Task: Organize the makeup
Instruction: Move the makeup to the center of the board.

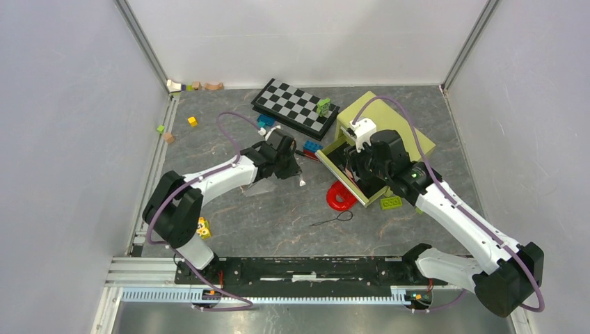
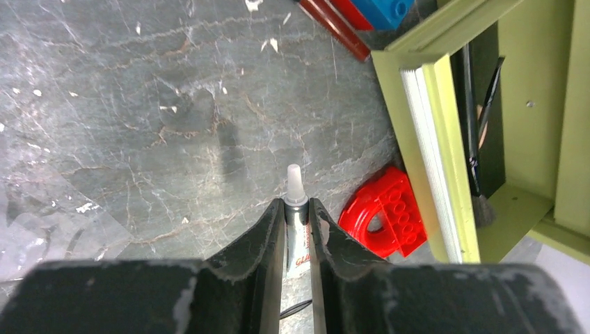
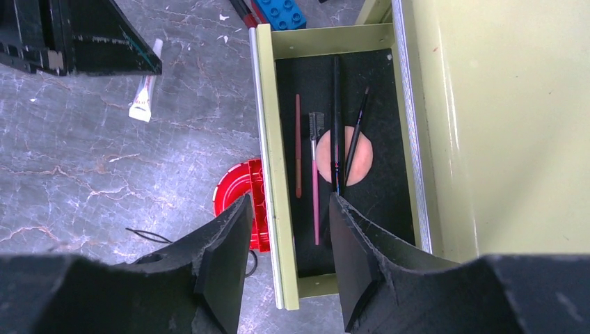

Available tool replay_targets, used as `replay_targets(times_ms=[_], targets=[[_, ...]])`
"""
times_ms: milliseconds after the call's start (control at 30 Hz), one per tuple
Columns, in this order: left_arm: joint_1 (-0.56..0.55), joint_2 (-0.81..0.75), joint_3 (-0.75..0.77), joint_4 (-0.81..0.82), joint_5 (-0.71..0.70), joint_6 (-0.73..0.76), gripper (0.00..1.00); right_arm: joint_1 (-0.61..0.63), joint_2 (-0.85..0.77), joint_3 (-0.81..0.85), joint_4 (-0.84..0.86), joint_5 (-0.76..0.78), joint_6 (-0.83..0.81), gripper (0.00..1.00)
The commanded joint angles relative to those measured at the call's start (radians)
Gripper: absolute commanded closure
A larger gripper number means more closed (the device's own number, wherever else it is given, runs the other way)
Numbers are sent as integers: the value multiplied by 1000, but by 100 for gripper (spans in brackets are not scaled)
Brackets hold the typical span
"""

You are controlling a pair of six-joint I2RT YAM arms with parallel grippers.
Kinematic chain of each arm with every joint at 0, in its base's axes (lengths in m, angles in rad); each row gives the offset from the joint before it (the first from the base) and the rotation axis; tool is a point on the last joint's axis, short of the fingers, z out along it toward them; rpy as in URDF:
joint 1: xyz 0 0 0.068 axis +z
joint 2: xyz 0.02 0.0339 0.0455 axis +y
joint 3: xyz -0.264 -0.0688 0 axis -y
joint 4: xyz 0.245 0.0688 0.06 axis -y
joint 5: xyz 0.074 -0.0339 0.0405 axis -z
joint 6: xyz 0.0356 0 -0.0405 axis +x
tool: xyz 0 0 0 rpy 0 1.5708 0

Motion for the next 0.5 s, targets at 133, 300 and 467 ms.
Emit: replay_targets(times_ms=[133, 300, 467], targets=[[-46, -37, -79, -62, -49, 101, 76, 4, -16, -2, 25, -13, 21, 48], [-44, -84, -148, -109, -145, 81, 75, 4, -15, -5, 24, -8, 20, 47], [-33, -78, -160, -160, -199, 66, 68, 4, -11, -1, 24, -9, 19, 47]])
